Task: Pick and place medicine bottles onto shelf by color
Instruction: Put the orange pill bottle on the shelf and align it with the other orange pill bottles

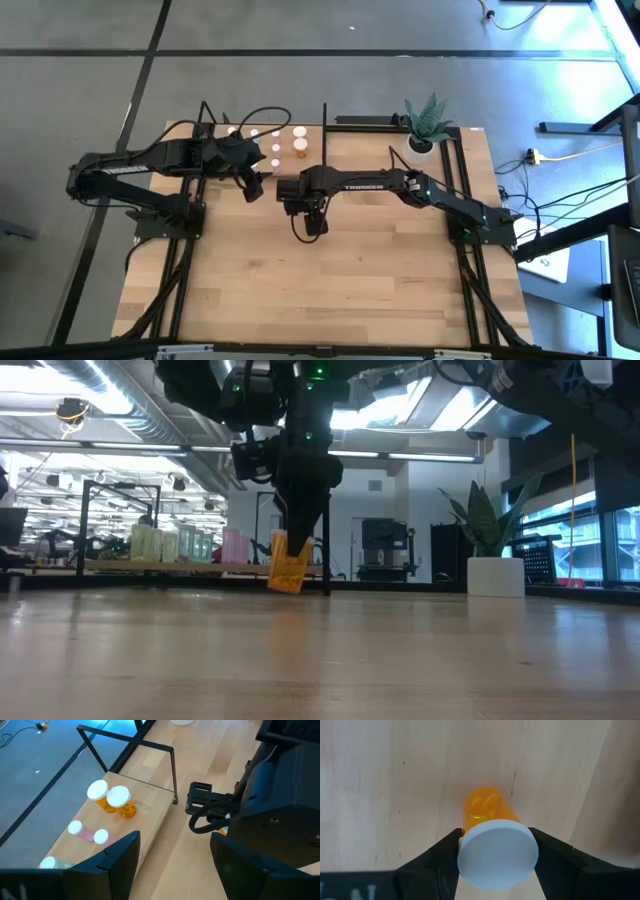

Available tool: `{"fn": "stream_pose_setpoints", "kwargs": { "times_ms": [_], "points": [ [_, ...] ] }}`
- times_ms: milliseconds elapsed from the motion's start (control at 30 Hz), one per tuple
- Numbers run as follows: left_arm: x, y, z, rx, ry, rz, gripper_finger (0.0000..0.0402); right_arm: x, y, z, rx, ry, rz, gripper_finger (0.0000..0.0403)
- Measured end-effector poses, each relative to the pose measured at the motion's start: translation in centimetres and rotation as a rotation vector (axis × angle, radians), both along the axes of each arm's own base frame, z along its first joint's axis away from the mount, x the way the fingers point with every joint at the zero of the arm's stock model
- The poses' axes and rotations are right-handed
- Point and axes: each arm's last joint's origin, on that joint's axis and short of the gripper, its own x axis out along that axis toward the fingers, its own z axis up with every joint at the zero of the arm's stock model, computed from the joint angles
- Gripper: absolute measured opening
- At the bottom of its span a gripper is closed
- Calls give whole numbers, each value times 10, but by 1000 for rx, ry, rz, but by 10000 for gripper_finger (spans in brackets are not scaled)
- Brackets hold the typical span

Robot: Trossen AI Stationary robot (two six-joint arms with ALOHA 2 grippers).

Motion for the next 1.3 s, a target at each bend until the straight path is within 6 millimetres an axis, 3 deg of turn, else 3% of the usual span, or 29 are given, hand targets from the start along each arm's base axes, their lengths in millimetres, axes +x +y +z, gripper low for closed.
{"fn": "stream_pose_setpoints", "kwargs": {
  "times_ms": [767,1300],
  "points": [
    [0,-1,0,-18,-2,-22,235,2,-1,-12,16,27,-8,213],
    [0,-1,0,-18,-2,-22,235,4,-2,-9,-21,9,17,268]
  ]
}}
